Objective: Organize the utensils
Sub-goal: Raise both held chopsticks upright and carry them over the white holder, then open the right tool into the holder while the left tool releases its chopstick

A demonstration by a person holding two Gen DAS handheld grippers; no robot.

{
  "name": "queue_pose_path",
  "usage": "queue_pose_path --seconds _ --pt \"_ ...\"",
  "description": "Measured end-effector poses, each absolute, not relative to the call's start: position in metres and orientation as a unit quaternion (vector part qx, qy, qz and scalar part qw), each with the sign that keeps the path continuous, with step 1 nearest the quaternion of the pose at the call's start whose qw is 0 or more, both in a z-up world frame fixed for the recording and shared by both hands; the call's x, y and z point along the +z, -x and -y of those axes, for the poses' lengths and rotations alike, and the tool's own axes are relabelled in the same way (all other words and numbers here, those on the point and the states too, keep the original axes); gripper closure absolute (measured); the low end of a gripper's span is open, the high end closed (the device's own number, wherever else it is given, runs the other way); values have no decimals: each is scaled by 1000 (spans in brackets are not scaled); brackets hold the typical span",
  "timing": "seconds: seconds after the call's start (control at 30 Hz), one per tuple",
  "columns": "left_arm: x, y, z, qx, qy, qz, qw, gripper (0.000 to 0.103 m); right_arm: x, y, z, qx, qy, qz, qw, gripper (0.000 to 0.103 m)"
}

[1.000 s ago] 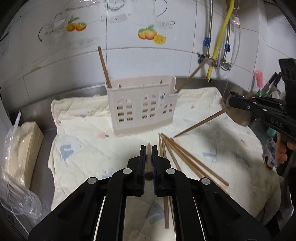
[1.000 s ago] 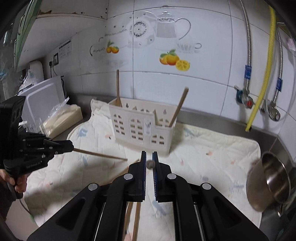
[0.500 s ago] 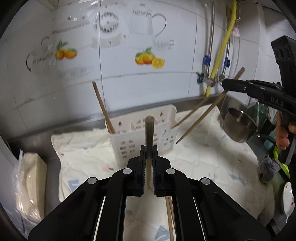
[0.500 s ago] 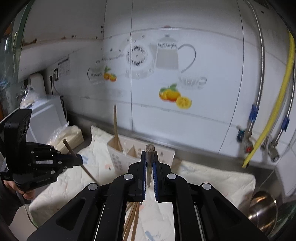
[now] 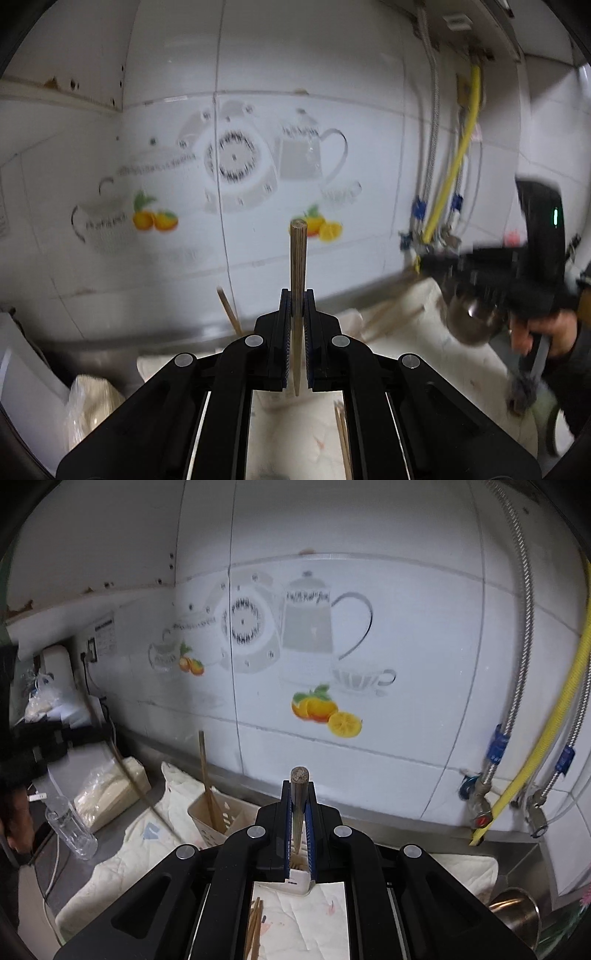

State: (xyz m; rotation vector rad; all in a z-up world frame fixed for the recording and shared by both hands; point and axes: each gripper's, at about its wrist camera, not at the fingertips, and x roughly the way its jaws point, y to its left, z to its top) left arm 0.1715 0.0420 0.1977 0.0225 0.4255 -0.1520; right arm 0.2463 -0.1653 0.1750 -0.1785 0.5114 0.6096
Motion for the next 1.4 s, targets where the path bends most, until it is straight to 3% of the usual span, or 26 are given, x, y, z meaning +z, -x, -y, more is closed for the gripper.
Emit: queue_pose_path --seconds 0.23,0.67,1.0,1.03,1.17,1.4 --pt "193 -206 -56 -47 1 -199 979 98 147 -259 155 295 97 -276 910 97" --pt "123 -248 -84 -34 54 -272 960 97 119 -267 146 300 107 -301 899 97" --pt "102 -248 -90 -32 69 -296 952 95 116 -265 146 294 104 -300 902 95" --pt "103 -246 -89 -31 66 -296 953 92 116 -264 147 293 104 -298 903 95" --pt "107 -233 -88 -24 60 -281 958 63 122 -256 154 289 101 -286 908 91" --pt "110 -201 -76 -28 35 -265 963 52 132 -230 167 290 95 -259 916 83"
